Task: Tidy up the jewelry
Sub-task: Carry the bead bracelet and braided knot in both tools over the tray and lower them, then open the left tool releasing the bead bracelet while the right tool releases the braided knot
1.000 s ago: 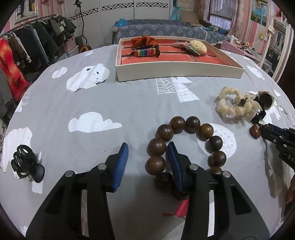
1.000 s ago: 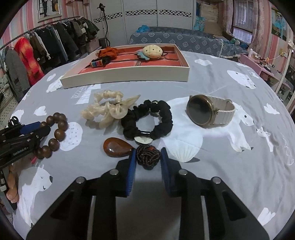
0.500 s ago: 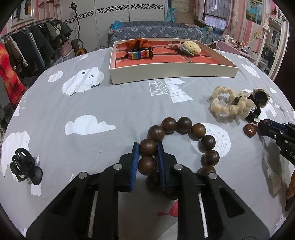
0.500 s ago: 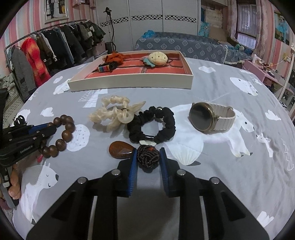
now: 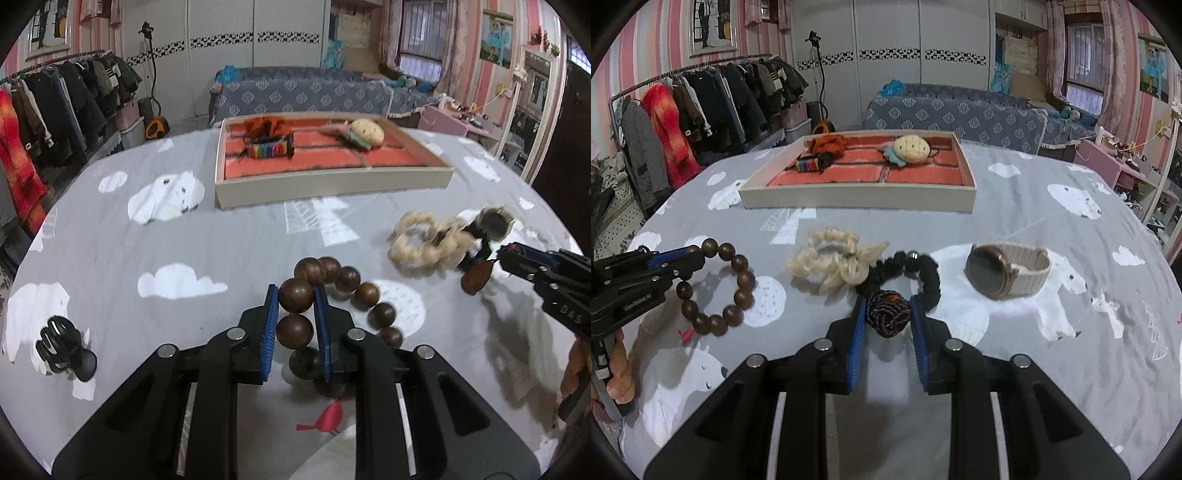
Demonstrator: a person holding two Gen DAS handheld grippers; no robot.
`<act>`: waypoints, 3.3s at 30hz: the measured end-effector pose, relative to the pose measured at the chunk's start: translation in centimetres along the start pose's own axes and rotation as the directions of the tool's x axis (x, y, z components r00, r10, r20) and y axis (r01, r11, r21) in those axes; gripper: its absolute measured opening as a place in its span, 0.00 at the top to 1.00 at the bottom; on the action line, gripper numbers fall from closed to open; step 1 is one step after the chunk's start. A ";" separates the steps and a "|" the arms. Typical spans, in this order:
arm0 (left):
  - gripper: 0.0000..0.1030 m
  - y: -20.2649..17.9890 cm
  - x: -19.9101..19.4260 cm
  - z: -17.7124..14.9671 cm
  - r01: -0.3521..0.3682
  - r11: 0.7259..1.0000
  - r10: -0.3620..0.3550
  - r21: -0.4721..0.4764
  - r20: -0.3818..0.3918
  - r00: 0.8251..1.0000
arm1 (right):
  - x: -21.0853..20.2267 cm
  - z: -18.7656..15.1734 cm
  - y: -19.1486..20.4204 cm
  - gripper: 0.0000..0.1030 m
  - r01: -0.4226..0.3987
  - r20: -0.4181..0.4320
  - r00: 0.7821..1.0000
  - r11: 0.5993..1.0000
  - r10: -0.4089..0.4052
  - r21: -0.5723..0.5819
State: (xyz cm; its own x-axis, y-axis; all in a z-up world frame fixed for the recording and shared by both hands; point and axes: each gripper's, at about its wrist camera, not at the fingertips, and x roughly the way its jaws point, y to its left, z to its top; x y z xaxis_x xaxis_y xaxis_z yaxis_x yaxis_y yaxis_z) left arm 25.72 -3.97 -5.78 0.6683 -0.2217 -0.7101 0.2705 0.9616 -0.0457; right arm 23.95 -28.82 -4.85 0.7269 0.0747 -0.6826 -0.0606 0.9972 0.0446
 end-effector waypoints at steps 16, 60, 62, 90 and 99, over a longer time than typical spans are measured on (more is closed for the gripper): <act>0.83 0.1 -1.9 6.5 -0.020 0.999 0.023 -0.026 0.122 0.992 | -1.2 8.1 -0.3 0.76 0.033 0.136 0.990 0.999 -0.030 -0.016; 0.82 4.7 15.6 17.1 -0.134 0.988 0.142 -0.079 0.098 0.985 | 17.5 16.2 -3.7 0.76 0.129 0.002 0.992 0.991 -0.129 0.019; 0.82 4.9 15.9 17.1 -0.132 0.988 0.139 -0.086 0.084 0.987 | 17.5 16.3 -3.8 0.76 0.126 0.000 0.992 0.992 -0.127 0.029; 0.82 5.7 18.4 16.1 -0.145 0.985 0.146 -0.095 0.001 0.989 | 20.0 15.2 -2.7 0.76 0.189 -0.140 0.971 0.981 -0.194 -0.046; 0.82 5.8 18.2 16.1 -0.154 0.983 0.156 -0.098 0.009 0.988 | 20.1 15.2 -2.7 0.76 0.194 -0.154 0.968 0.980 -0.200 -0.053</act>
State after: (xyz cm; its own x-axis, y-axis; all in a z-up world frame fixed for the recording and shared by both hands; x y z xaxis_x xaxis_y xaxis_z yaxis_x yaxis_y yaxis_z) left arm 50.61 -5.05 -7.67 0.7086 -0.0705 -0.7021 0.0953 0.9954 -0.0038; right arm 49.10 -29.87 -7.59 0.6105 -0.1281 -0.7815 0.0448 0.9908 -0.1275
